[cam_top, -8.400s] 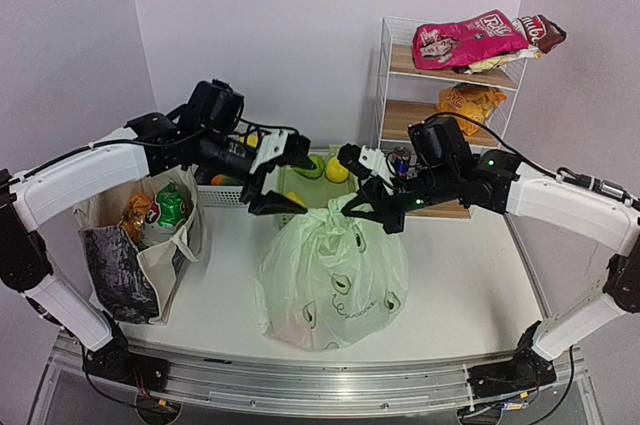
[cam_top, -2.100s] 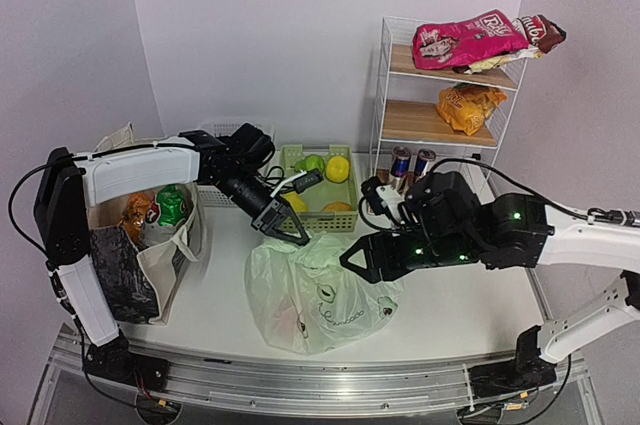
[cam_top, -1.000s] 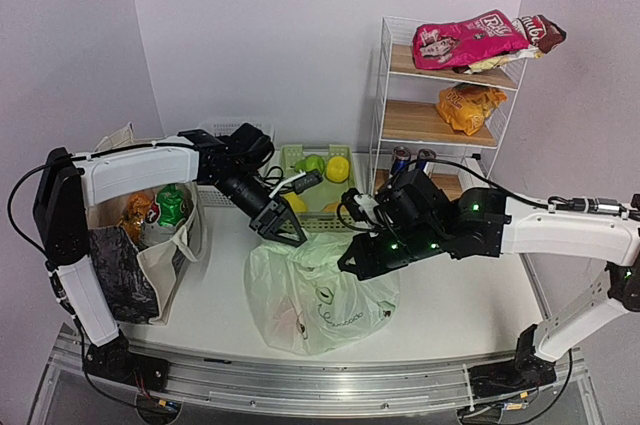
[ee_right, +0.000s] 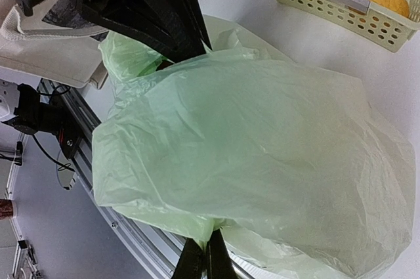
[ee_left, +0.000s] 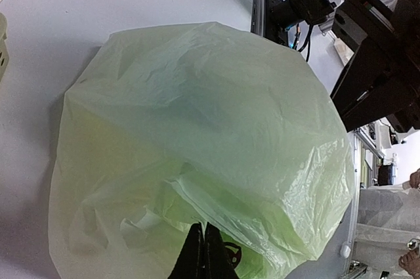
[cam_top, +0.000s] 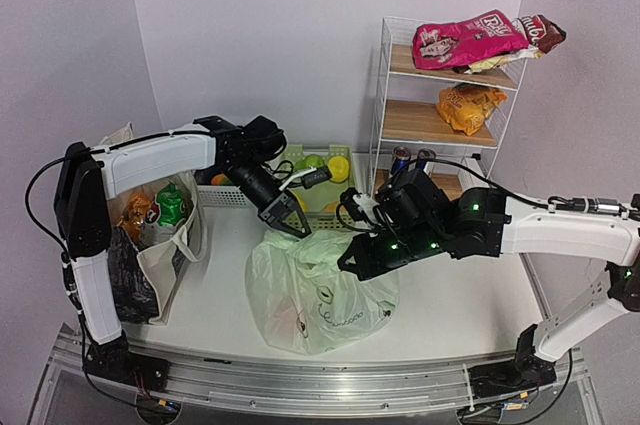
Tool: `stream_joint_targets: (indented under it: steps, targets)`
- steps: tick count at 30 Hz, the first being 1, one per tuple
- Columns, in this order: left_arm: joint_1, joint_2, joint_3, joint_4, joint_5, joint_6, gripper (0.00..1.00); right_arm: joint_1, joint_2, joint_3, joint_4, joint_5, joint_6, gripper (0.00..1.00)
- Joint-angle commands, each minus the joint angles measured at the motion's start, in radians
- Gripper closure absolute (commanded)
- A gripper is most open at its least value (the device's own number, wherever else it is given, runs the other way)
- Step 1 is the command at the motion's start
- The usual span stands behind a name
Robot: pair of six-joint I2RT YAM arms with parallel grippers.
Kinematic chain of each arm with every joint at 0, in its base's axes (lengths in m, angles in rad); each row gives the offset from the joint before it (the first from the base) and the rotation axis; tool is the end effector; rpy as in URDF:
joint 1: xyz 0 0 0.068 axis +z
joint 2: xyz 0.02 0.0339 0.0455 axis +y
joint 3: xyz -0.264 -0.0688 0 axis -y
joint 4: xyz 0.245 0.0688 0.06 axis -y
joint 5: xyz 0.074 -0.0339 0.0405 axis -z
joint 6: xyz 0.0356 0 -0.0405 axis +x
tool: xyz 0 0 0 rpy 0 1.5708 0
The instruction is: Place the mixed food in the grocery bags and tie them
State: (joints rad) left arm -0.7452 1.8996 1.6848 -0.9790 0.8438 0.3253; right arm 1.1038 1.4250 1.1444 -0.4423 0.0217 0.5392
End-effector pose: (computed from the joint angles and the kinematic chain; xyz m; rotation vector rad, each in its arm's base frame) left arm 0.2711 -0.2863 0.2790 1.5615 2.1841 -1.2807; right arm 0.1429 0.2817 0.2920 -0.6668 2.3416 0.7865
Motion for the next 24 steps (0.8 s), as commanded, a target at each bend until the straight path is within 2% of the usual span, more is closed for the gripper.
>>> stream_joint_targets:
  steps: [1,5,13,24]
  targets:
    - [0.009,-0.074,-0.014,0.09,-0.062,-0.033,1.0,-0.003,-0.017,-0.001,0.018,0.003,-0.006,1.0]
    - [0.042,-0.142,-0.05,0.237,-0.172,-0.07,1.0,-0.004,-0.036,-0.013,-0.004,0.024,0.004,1.0]
    - [0.118,-0.169,-0.035,0.285,-0.259,-0.058,1.0,-0.029,-0.08,-0.058,-0.159,0.046,0.058,1.0]
    - [0.236,-0.196,-0.049,0.325,-0.294,-0.053,1.0,-0.077,-0.252,-0.371,-0.229,0.022,0.274,1.0]
